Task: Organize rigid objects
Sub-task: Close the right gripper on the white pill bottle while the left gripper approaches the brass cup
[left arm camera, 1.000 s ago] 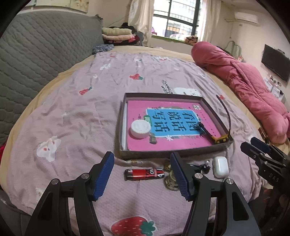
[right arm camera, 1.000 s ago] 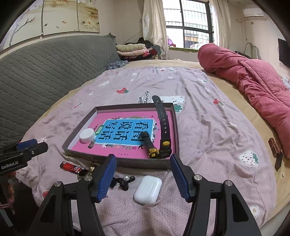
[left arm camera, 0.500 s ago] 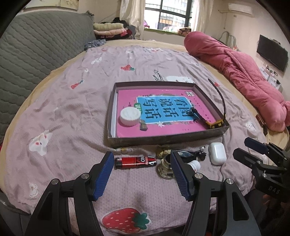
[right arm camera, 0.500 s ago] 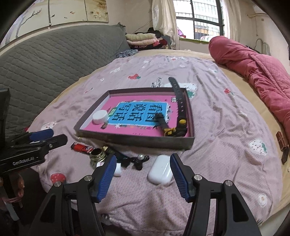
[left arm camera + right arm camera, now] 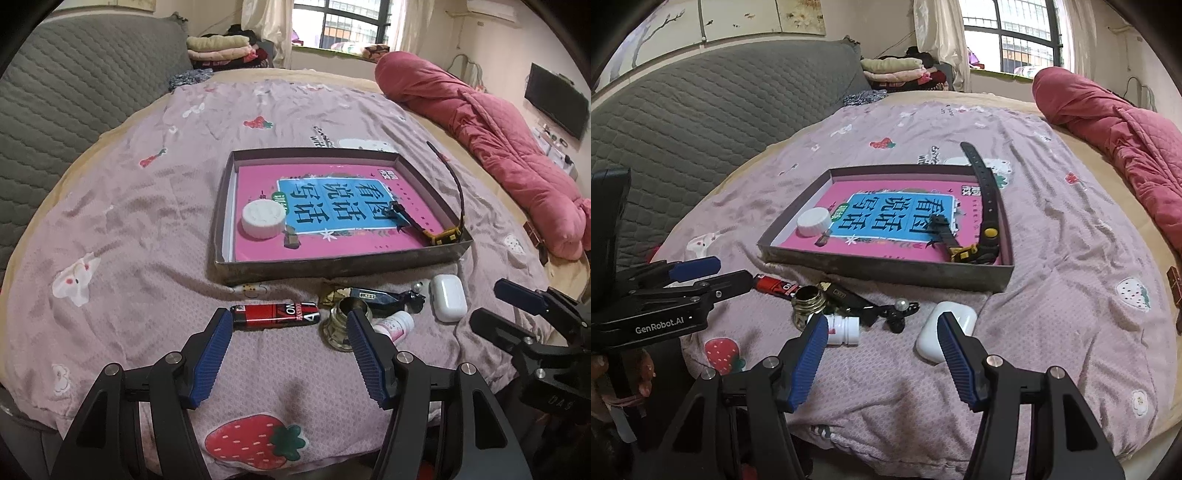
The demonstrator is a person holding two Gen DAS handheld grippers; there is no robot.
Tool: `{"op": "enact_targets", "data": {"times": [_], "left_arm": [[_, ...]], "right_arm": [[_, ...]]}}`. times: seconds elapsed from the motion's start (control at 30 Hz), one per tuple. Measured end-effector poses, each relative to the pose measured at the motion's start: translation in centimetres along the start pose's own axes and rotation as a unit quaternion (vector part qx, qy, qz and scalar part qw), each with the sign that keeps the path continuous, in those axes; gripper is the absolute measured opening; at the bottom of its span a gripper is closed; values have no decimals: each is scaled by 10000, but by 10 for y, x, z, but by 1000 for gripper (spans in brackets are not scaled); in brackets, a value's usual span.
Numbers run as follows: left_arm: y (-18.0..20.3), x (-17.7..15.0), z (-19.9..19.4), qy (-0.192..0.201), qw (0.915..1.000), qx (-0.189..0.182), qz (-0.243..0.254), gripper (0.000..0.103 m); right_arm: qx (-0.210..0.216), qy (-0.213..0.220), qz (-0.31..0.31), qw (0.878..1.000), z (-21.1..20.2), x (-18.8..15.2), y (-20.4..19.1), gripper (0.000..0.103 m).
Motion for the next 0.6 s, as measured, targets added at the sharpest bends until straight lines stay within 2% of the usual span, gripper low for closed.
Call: {"op": "enact_targets", "data": {"times": [0.6], "left_arm": [[15, -12, 13, -232, 9993, -228, 184, 66]], "right_arm": [[192, -482, -146, 9985, 29, -17, -17, 61]]}}
Point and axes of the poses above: each gripper's, at about its wrist camera, not at the fingertips, and z roughly the way its jaws point, y to its right, x to its top, the point moved 8 cm from there along z, roughly the way its jaws point, and after that the axes turned 13 degrees about x, right-handed, at the moved point
